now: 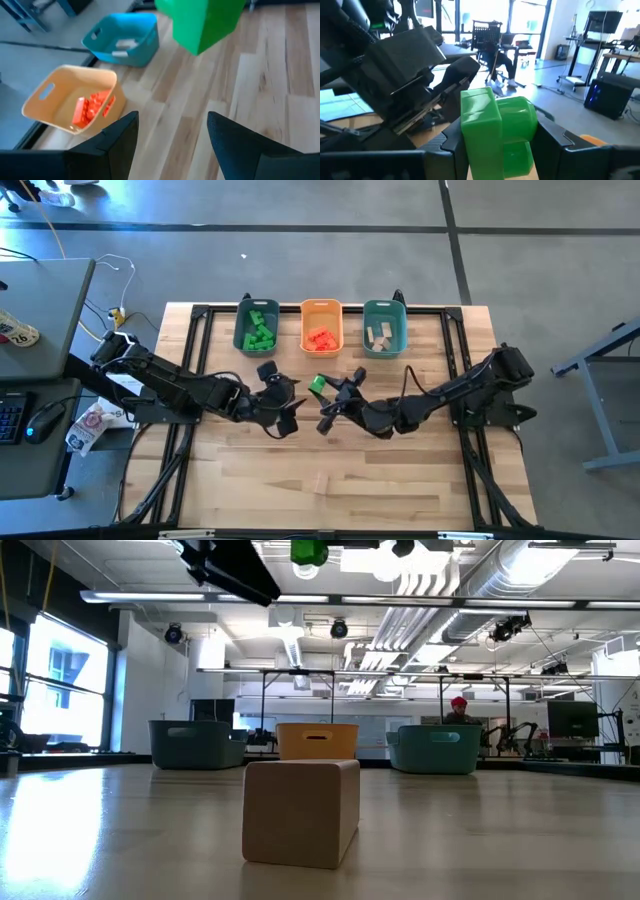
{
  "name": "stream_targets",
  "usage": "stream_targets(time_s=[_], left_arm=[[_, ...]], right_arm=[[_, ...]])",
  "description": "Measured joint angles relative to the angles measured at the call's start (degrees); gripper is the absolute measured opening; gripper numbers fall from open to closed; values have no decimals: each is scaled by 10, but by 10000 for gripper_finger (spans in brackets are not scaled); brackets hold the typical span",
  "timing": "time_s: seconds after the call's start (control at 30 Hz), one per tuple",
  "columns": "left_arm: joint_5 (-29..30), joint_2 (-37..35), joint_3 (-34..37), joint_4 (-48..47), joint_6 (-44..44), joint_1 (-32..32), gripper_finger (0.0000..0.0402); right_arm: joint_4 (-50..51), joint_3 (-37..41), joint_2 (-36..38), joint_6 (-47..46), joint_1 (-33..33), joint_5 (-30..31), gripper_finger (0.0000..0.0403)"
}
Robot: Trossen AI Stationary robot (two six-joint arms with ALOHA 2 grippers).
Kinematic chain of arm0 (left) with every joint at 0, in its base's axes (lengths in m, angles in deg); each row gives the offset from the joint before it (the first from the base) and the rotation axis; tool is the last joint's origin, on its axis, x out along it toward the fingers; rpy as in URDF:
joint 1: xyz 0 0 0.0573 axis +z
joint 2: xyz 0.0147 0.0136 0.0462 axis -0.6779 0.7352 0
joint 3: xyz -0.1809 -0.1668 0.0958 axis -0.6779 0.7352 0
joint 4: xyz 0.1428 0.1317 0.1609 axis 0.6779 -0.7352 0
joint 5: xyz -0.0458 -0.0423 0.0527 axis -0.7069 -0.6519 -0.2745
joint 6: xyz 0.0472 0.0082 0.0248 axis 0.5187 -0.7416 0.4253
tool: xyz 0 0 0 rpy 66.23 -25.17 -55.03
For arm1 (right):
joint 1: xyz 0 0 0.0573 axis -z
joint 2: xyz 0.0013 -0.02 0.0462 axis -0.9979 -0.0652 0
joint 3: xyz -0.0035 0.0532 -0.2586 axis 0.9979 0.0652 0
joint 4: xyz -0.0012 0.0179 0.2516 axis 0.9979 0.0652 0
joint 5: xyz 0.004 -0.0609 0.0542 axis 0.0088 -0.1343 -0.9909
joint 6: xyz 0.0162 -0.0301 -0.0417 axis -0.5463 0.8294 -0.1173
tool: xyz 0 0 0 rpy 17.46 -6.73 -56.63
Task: Sort & place blocks by color
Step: Put the green game piece into the dark blue bin
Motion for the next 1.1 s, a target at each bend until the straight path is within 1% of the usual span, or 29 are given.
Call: stream_targets(time_s=[0.13,0.23,0.4,0.63,0.7,0.87,1.1], left_arm=[[24,0,0,37,25,0,223],[41,0,0,66,54,0,223],[51,0,0,115,114,0,223],[58,0,0,158,197,0,223],[63,0,0,159,202,0,223],[101,0,0,178,207,0,223],[104,0,0,219,212,0,223]], right_arm=[[-18,0,0,24,4,0,140],[-29,0,0,26,8,-1,140],[-44,0,-1,30,15,-18,140],[-61,0,1,30,19,-19,140],[-83,0,1,36,19,-19,140],[-115,0,1,41,19,-19,140],[-120,0,2,1,25,-19,140]])
